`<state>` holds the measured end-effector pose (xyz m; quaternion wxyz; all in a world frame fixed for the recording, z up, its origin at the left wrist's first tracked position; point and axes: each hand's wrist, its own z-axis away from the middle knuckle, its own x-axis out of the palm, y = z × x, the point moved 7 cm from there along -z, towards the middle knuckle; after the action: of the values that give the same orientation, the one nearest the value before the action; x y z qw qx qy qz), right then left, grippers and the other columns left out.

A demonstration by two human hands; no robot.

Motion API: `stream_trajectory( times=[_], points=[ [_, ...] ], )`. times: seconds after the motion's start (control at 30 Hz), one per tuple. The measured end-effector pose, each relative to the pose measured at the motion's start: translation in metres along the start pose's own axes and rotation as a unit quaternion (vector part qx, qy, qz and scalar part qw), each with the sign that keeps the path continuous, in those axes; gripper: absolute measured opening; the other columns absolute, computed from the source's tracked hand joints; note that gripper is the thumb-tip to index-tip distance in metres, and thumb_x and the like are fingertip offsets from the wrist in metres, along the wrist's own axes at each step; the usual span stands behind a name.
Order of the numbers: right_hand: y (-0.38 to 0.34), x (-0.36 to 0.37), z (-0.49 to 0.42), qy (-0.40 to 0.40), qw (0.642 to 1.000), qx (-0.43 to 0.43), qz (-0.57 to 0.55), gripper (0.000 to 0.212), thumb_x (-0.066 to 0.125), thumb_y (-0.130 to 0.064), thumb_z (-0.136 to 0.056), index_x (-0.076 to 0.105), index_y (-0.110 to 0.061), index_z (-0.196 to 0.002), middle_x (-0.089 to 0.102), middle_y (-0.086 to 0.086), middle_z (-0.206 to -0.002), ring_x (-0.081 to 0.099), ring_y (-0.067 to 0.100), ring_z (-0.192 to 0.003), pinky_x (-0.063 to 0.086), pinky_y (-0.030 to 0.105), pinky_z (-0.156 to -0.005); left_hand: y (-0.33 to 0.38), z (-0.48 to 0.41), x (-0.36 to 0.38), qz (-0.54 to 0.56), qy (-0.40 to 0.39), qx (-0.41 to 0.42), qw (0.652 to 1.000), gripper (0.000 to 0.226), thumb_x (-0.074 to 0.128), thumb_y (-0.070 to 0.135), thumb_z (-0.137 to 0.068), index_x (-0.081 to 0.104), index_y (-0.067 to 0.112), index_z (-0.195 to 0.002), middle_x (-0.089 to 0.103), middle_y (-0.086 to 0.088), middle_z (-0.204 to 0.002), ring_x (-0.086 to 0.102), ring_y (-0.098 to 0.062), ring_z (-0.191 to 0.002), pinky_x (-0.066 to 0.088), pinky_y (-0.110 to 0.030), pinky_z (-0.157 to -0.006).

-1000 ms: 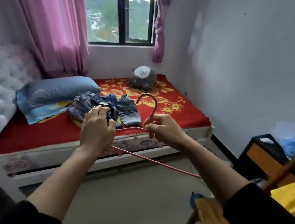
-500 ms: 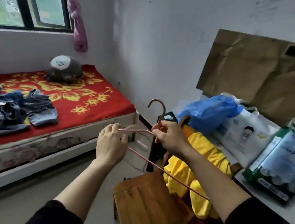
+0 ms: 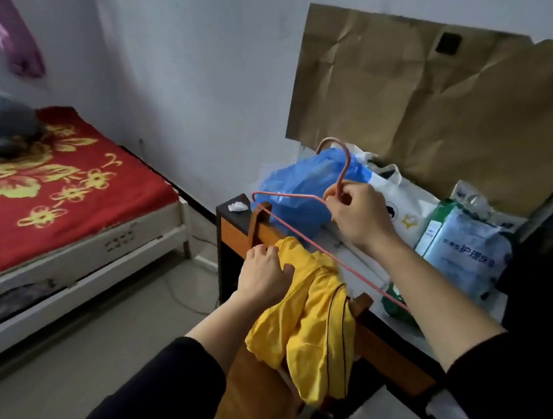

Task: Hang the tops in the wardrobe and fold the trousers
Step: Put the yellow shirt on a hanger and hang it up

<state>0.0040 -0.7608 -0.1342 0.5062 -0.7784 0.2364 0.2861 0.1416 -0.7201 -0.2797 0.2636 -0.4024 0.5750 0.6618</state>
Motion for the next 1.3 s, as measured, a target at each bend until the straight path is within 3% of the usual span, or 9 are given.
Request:
stream_trajectory(
  times=[0.23, 0.43, 0.6, 0.73, 0.9, 1.0, 1.07, 1.2, 1.3],
  points=[
    [0.061, -0.011, -0.037, -0.007, 1.000, 0.013, 0.012, 0.016, 0.054, -0.023, -0.089, 0.065, -0.022, -0.078, 0.067, -0.003, -0.076, 0.061, 0.019, -0.079, 0.052, 0.040, -0.076, 0.048, -0.051, 0.063, -0.087, -0.068, 0.038, 0.993, 0.068, 0.042, 0.055, -0.090, 0.041, 0.008, -0.140, 0.025, -0.014, -0.153, 0.016, -0.030, -0.142, 0.020, -0.044, -0.116],
    [0.092, -0.018, -0.070, -0.067, 0.997, -0.027, -0.032, 0.015, 0.058, -0.017, -0.086, 0.068, -0.015, -0.075, 0.065, -0.001, -0.066, 0.061, 0.019, -0.069, 0.053, 0.039, -0.071, 0.070, -0.081, 0.119, -0.206, -0.207, -0.064, 0.954, 0.079, 0.056, 0.056, -0.079, 0.041, 0.009, -0.140, 0.006, -0.017, -0.156, -0.012, -0.039, -0.143, 0.008, -0.074, -0.101],
    [0.091, -0.023, -0.093, -0.107, 0.987, -0.091, -0.074, 0.014, 0.058, -0.012, -0.083, 0.069, -0.011, -0.074, 0.063, 0.002, -0.060, 0.059, 0.023, -0.063, 0.052, 0.041, -0.066, 0.088, -0.088, 0.126, -0.174, -0.202, -0.095, 0.959, 0.026, 0.049, 0.014, -0.084, 0.056, 0.012, -0.109, 0.051, -0.009, -0.119, 0.032, -0.031, -0.126, 0.016, -0.079, -0.097],
    [0.080, -0.018, -0.110, -0.112, 0.978, -0.114, -0.132, 0.015, 0.056, -0.021, -0.080, 0.068, -0.016, -0.072, 0.062, 0.000, -0.058, 0.061, 0.025, -0.063, 0.053, 0.043, -0.067, 0.071, -0.089, 0.094, 0.017, -0.126, -0.071, 0.989, 0.019, 0.057, 0.020, -0.086, 0.061, 0.006, -0.097, 0.064, -0.010, -0.098, 0.060, -0.024, -0.094, 0.048, -0.049, -0.089],
    [0.050, 0.024, -0.110, -0.264, 0.945, -0.159, -0.111, 0.012, 0.059, -0.024, -0.077, 0.070, -0.028, -0.081, 0.053, -0.007, -0.060, 0.048, 0.009, -0.059, 0.042, 0.029, -0.062, 0.033, -0.047, 0.007, 0.431, -0.080, -0.100, 0.893, 0.027, 0.067, 0.028, -0.081, 0.068, 0.008, -0.099, 0.069, -0.001, -0.088, 0.063, -0.011, -0.079, 0.051, -0.030, -0.073],
    [0.027, 0.053, -0.090, -0.435, 0.879, -0.168, -0.102, 0.029, 0.067, -0.037, -0.075, 0.069, -0.022, -0.099, 0.060, -0.013, -0.076, 0.054, 0.000, -0.068, 0.039, 0.017, -0.061, 0.008, -0.020, -0.047, 0.491, 0.006, -0.117, 0.863, 0.017, 0.063, 0.027, -0.086, 0.068, 0.011, -0.091, 0.066, 0.001, -0.072, 0.058, -0.012, -0.063, 0.041, -0.031, -0.064],
    [0.011, 0.072, -0.071, -0.505, 0.839, -0.186, -0.080, 0.038, 0.076, -0.041, -0.076, 0.064, -0.023, -0.107, 0.066, -0.006, -0.093, 0.062, 0.007, -0.082, 0.050, 0.023, -0.067, -0.014, -0.003, -0.076, 0.526, 0.051, -0.132, 0.839, 0.024, 0.068, 0.030, -0.081, 0.069, 0.007, -0.089, 0.062, -0.008, -0.075, 0.054, -0.021, -0.067, 0.038, -0.034, -0.064],
    [-0.044, 0.104, -0.049, -0.446, 0.843, -0.260, -0.150, 0.030, 0.075, -0.033, -0.072, 0.068, -0.010, -0.091, 0.068, 0.008, -0.084, 0.059, 0.011, -0.073, 0.048, 0.034, -0.068, -0.047, 0.039, -0.114, 0.556, 0.085, -0.151, 0.813, 0.074, 0.084, 0.040, -0.060, 0.058, -0.006, -0.112, 0.045, -0.018, -0.105, 0.039, -0.033, -0.092, 0.036, -0.036, -0.070],
    [-0.096, 0.126, -0.026, -0.436, 0.839, -0.245, -0.213, 0.011, 0.061, -0.023, -0.081, 0.069, -0.016, -0.076, 0.067, -0.002, -0.076, 0.059, 0.010, -0.074, 0.049, 0.032, -0.070, -0.078, 0.077, -0.135, 0.543, 0.099, -0.163, 0.818, 0.059, 0.079, 0.037, -0.069, 0.060, -0.002, -0.109, 0.050, -0.022, -0.106, 0.044, -0.034, -0.093, 0.040, -0.038, -0.074]
  ],
)
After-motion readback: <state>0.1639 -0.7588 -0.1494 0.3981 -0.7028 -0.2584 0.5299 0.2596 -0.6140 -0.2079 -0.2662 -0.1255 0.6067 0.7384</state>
